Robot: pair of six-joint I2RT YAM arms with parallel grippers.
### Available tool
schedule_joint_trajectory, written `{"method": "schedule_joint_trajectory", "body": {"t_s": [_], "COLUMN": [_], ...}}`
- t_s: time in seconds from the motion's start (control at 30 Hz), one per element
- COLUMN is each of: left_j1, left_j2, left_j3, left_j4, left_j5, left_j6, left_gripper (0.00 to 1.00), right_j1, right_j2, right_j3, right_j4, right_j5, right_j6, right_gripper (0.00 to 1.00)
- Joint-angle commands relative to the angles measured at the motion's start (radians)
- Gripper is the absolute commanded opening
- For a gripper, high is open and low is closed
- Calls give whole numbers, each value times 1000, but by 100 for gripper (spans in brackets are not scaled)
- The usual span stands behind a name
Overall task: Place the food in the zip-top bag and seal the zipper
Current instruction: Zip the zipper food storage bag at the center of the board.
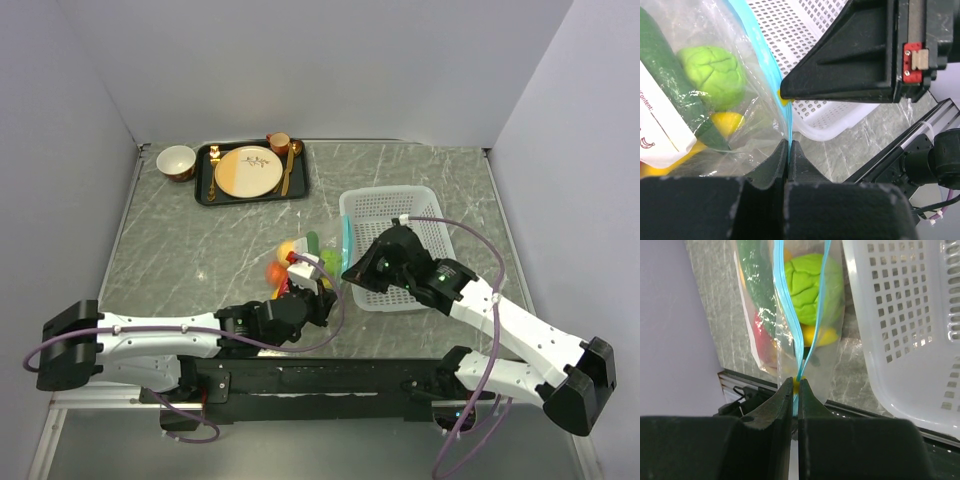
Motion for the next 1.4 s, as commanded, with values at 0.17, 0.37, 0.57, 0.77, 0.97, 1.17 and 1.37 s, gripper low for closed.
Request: {"method": "schedule_joint_trajectory", "body": {"t_s": [0.17, 0.37, 0.57, 0.77, 0.97, 1.17, 1.37], "left_j1": [-8, -15, -16, -16, -18, -19, -19], "left_j2": [-50, -81, -107, -120, -159, -206, -234], "left_j3": [-9, -22, -21, -29, -53, -85, -104], "left_j4": [-10, -34, -68, -80, -108, -139, -183], "left_j5": [29, 28, 12, -1, -20, -35, -54], "left_j6": [-11, -23, -33, -51, -99, -126, -166], "left_gripper": [1, 1, 1, 1, 1, 1, 1], "right_j1": [-69, -89, -102, -109, -113, -121, -125], "right_j2": [19, 36, 51, 73, 87, 99, 111], "right_j3": [16, 27, 33, 44, 51, 55, 64], "right_j4": [44, 57, 75, 86, 92, 93, 93], "right_j5": [73, 62, 50, 39, 39, 39, 40], "right_j6": [-43, -62, -68, -83, -91, -97, -108], "right_gripper": [4, 4, 3, 3, 3, 4, 3]}}
